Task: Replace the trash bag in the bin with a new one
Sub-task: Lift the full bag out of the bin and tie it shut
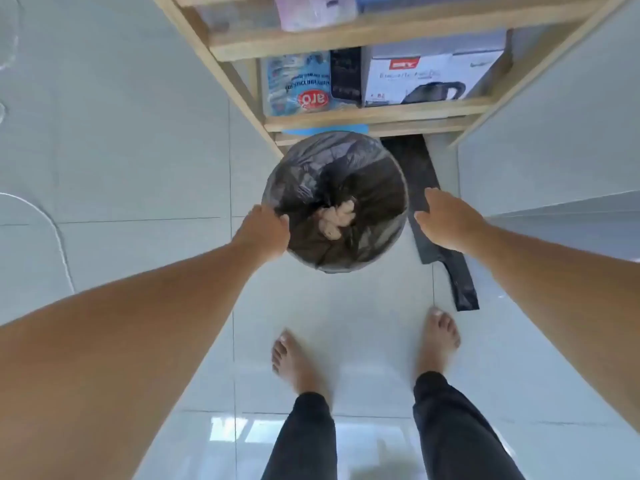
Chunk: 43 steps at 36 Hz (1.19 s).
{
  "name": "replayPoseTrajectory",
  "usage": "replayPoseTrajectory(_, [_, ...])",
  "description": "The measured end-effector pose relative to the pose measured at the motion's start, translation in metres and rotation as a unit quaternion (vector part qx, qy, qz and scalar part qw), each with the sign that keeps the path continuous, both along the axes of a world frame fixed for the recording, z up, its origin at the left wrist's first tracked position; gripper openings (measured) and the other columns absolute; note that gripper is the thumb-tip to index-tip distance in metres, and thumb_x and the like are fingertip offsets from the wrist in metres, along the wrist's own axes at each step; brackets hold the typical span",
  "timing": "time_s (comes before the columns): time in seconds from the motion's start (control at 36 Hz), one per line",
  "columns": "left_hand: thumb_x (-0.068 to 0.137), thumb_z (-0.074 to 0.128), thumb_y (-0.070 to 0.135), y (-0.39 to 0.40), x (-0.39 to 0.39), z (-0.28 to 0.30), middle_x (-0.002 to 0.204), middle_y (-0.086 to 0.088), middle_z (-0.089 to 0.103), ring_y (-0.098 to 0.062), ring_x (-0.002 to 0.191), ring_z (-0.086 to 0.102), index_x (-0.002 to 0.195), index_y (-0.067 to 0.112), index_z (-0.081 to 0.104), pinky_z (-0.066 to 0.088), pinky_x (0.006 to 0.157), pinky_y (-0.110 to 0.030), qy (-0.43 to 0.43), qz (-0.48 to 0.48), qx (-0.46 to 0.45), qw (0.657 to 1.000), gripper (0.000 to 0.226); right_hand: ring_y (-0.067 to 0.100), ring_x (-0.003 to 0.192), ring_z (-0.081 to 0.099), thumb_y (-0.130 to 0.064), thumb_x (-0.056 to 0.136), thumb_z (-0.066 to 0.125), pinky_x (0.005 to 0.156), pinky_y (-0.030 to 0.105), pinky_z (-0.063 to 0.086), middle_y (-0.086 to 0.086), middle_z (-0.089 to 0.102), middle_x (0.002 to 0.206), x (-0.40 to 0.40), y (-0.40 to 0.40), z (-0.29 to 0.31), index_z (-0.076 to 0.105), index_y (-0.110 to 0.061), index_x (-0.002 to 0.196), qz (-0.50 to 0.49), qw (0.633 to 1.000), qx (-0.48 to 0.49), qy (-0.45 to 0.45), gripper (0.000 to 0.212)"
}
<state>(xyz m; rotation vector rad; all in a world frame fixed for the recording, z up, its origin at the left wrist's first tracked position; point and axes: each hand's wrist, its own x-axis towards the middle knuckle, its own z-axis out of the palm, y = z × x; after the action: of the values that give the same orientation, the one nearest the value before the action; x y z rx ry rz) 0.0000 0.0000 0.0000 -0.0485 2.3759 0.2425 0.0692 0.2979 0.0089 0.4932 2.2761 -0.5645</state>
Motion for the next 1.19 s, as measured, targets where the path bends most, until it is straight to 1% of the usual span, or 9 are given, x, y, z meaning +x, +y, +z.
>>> replayPoseTrajectory(0.17, [0.103,0.028,0.044,0.007,-0.024,-0.052,0.146,-0.021,0.042,-0.04,0.13,0.045,0.147,0.006,0.031,0.039,0.103,-0.047,0.03,0.182,0.007,0.983,0.058,0.033,0.135,0.041,-0.048,0.1,0.038,0.097,0.034,0.035,0.012,0.036,0.154,-0.016,-0.012,-0.061,0.028,-0.01,0.151,-0.164,0.985,-0.043,-0.036,0.065])
replayPoseTrajectory(0.31, [0.099,0.011,0.06,0.009,-0.039,-0.074,0.147,-0.012,0.046,-0.033,0.132,0.045,0.147,0.013,0.038,0.035,0.112,-0.045,-0.038,0.357,0.111,0.927,0.072,0.03,0.115,0.055,-0.041,0.099,0.047,0.096,0.042,0.052,0.009,0.053,0.135,-0.024,-0.026,-0.095,0.046,-0.012,0.138,-0.373,0.913,-0.163,-0.032,0.049])
replayPoseTrajectory(0.42, [0.105,0.022,0.043,0.011,-0.017,-0.08,0.142,-0.012,0.051,-0.031,0.129,0.047,0.141,0.009,0.045,0.036,0.104,-0.034,0.048,0.317,0.124,0.939,0.054,0.023,0.093,0.056,-0.028,0.101,0.047,0.079,0.03,0.047,0.006,0.059,0.108,-0.015,-0.032,-0.11,0.055,-0.008,0.129,-0.358,0.923,-0.129,0.052,0.035])
replayPoseTrajectory(0.64, [0.106,0.026,0.04,-0.003,0.035,-0.092,0.131,-0.01,0.058,-0.029,0.122,0.053,0.132,0.009,0.049,0.033,0.09,-0.026,0.09,0.306,0.151,0.936,0.046,0.026,0.092,0.061,-0.036,0.099,0.05,0.074,0.03,0.047,0.009,0.063,0.106,-0.007,-0.021,-0.103,0.057,-0.01,0.126,-0.246,0.96,-0.128,0.034,0.038])
replayPoseTrajectory(0.75, [0.105,0.022,0.044,0.001,0.043,-0.088,0.133,-0.006,0.058,-0.026,0.124,0.052,0.135,0.011,0.049,0.034,0.094,-0.027,0.072,0.328,0.168,0.927,0.052,0.026,0.105,0.065,-0.048,0.086,0.067,0.091,0.043,0.055,0.002,0.068,0.117,0.003,-0.007,-0.097,0.06,-0.018,0.125,-0.349,0.905,-0.238,-0.039,0.05])
replayPoseTrajectory(0.81, [0.103,0.018,0.052,0.004,0.043,-0.086,0.134,-0.002,0.058,-0.021,0.125,0.052,0.139,0.016,0.049,0.036,0.099,-0.028,0.041,0.405,0.216,0.888,0.06,0.026,0.108,0.066,-0.048,0.08,0.074,0.091,0.045,0.054,0.003,0.07,0.118,0.013,0.001,-0.097,0.061,-0.018,0.123,-0.415,0.852,-0.31,-0.073,0.054])
replayPoseTrajectory(0.94, [0.101,0.042,0.044,-0.004,0.039,-0.084,0.111,-0.002,0.074,-0.018,0.1,0.07,0.108,0.018,0.071,0.055,0.087,-0.033,-0.04,0.614,0.36,0.701,0.04,0.016,0.081,0.071,-0.028,0.086,0.072,0.064,0.028,0.056,0.004,0.074,0.094,0.042,0.012,-0.098,0.065,-0.014,0.107,-0.537,0.722,-0.431,-0.071,0.026])
replayPoseTrajectory(1.11, [0.101,0.048,0.023,-0.018,0.034,-0.085,0.12,-0.011,0.07,-0.028,0.113,0.066,0.118,0.006,0.066,0.049,0.099,-0.049,-0.094,0.651,0.446,0.607,0.03,0.016,0.067,0.06,-0.026,0.078,0.075,0.057,0.024,0.055,0.005,0.059,0.072,0.043,0.007,-0.106,0.065,-0.013,0.084,-0.583,0.704,-0.404,-0.025,0.018])
replayPoseTrajectory(1.19, [0.1,0.053,0.021,-0.018,0.032,-0.082,0.105,-0.01,0.076,-0.025,0.101,0.071,0.106,0.006,0.068,0.052,0.093,-0.05,-0.085,0.677,0.412,0.604,0.022,0.022,0.075,0.055,-0.03,0.068,0.081,0.067,0.029,0.057,0.008,0.05,0.071,0.041,0.005,-0.108,0.064,-0.013,0.079,-0.589,0.714,-0.379,0.009,0.026])
